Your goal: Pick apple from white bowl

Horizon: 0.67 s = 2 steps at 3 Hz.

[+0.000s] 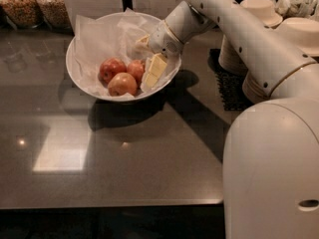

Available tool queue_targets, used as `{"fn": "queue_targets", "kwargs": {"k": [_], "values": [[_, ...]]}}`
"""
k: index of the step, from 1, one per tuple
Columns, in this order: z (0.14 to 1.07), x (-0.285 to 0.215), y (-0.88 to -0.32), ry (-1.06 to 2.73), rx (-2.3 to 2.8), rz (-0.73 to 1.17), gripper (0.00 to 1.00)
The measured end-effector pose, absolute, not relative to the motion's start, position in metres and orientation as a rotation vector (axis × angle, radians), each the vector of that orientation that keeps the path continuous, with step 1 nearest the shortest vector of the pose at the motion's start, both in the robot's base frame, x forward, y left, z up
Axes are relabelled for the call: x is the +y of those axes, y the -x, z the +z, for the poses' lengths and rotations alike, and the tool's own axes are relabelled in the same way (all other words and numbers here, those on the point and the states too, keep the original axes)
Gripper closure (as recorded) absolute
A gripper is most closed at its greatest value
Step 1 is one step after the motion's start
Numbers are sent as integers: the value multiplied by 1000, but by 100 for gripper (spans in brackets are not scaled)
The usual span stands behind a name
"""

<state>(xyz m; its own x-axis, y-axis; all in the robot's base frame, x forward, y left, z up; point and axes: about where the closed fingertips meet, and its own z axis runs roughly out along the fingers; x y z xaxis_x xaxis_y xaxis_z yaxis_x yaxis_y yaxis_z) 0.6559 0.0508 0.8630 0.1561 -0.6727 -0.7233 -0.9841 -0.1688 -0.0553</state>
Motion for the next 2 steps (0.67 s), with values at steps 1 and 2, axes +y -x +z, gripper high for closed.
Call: {"fn": "queue_targets", "kwargs": {"k": [1,2], "values": [[863,51,-656,1909,1571,766,19],[863,51,-656,1909,1571,766,42]]}}
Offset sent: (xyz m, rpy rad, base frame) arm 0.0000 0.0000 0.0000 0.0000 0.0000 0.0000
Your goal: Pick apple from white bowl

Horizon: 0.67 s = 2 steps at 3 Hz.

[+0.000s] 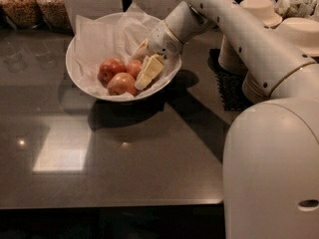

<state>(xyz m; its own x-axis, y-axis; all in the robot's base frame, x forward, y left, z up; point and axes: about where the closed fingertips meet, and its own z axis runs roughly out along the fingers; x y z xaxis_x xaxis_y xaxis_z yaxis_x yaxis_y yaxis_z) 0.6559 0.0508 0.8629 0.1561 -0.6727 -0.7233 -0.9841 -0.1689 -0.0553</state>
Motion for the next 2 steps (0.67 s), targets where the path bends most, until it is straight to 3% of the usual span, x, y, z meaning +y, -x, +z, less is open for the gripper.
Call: {"fn": "queue_targets", "kwargs": {"k": [2], "values": [[879,48,-654,1910,1563,740,89]]}}
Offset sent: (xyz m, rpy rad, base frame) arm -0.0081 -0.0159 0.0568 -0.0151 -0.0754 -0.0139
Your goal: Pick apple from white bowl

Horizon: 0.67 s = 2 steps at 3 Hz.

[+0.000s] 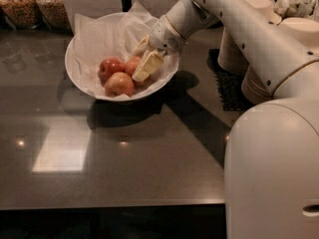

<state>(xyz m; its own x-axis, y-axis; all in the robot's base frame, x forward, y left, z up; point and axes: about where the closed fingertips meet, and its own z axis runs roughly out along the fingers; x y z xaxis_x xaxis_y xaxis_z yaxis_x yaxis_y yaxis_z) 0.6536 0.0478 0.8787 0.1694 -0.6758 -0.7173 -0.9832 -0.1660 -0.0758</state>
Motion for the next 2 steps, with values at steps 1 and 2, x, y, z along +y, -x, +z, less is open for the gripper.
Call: {"fn": "queue_targets", "kwargs": {"k": [1,2], "values": [[935,31,-645,1893,1526,676,100],[996,19,-639,1884,1497,592,100]]}}
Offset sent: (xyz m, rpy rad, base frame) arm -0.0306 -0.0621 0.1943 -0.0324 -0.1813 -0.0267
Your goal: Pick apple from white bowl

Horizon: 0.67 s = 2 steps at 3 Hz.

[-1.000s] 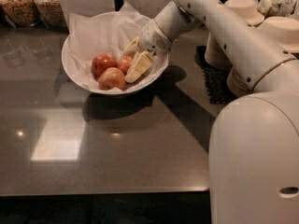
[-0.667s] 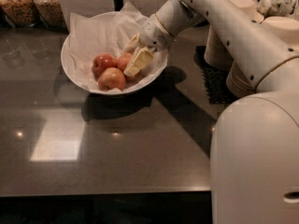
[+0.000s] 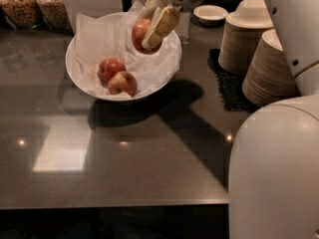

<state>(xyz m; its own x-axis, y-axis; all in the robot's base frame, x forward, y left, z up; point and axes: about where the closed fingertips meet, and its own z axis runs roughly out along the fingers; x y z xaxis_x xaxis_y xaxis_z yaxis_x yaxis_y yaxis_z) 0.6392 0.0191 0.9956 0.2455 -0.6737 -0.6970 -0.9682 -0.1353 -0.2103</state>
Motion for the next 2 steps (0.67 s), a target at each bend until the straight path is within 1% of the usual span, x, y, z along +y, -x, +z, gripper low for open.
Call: {"fn": "queue_targets", "kwargs": {"k": [2], "values": [[999,27,-642,1891,1500,578,100]]}}
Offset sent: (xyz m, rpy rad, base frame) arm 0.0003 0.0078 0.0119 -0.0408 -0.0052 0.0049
